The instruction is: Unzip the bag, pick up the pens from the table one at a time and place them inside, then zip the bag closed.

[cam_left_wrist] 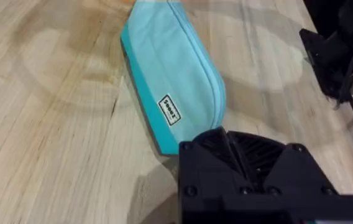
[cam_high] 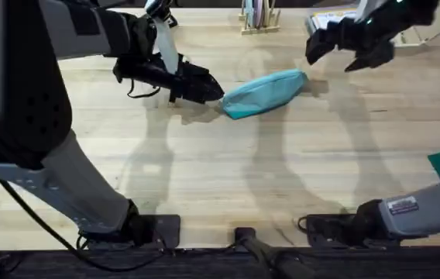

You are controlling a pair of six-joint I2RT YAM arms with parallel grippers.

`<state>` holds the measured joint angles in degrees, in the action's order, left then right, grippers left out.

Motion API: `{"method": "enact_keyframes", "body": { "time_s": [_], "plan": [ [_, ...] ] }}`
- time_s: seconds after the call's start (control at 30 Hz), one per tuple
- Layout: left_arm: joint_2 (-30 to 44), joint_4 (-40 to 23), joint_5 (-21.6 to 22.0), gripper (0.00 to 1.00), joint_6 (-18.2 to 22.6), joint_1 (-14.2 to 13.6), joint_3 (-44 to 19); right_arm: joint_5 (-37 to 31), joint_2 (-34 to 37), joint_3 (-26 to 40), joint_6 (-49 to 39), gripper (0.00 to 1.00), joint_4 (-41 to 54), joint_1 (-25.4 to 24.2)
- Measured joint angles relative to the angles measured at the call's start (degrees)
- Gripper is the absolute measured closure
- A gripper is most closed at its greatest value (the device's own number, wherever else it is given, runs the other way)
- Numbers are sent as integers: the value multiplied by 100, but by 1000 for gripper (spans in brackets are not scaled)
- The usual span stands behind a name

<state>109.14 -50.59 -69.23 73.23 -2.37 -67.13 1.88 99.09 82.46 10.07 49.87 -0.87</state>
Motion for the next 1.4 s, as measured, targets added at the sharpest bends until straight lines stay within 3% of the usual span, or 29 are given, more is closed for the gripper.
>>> {"method": "enact_keyframes", "body": {
  "time_s": [0.43, 0.7, 0.73, 0.9, 0.93, 1.13, 1.4],
  "plan": [
    [1, 1, 0, 959, 0, 0, 0, -80, -1594, 0, -9, 3, 302, 325],
    [2, 2, 0, 959, 0, 0, 0, -80, -2088, 0, -9, 3, 813, 440],
    [0, 6, 0, 880, 11, 0, 0, -81, -2117, 0, -9, 3, 891, 440],
    [0, 2, 0, 106, -13, 0, 0, -82, -2172, 0, -12, 3, 1212, 440],
    [1, -2, 2, 34, -33, 0, 0, -82, -2172, 0, -28, 3, 1250, 440],
    [2, 2, 36, 8, -33, 0, 0, -84, -2186, 0, -307, 3, 1269, 495],
    [0, -431, 585, 6, -35, 0, -144, -104, -2435, 0, -1065, 3, 1332, 962]
  ]
}}
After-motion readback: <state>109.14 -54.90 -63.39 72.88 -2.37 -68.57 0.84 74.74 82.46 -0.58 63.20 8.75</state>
